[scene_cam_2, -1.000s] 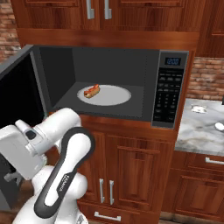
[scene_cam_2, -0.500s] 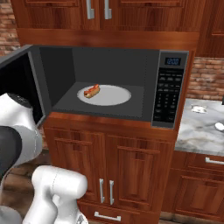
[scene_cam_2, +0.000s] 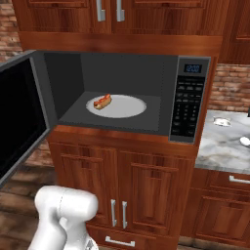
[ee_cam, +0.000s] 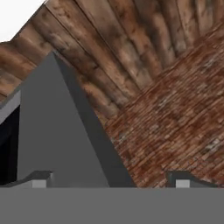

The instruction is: Open the microwave door.

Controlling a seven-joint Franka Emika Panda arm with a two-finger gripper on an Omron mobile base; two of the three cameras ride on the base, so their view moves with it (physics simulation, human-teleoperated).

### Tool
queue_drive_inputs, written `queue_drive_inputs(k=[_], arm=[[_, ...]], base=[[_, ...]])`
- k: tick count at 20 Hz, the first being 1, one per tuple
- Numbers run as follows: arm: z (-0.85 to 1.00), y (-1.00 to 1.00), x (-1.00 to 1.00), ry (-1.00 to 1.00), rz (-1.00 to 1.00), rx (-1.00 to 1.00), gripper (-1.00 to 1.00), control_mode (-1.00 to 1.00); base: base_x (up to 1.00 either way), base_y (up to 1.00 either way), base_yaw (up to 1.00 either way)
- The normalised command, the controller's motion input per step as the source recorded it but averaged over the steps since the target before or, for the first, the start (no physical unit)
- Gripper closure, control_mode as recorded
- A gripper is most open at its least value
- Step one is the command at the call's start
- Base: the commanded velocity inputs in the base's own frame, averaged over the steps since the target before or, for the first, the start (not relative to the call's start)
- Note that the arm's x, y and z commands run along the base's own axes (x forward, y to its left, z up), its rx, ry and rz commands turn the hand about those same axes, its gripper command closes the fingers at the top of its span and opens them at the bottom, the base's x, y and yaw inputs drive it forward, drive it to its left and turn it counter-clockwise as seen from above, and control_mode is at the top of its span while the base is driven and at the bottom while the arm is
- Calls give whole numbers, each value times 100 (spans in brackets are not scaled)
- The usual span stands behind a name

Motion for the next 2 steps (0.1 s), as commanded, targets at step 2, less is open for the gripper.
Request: queue_drive_inputs(k=[2], arm=[[0, 36, 2, -24, -34, 11, -100, -100]], base=[[0, 0, 0]])
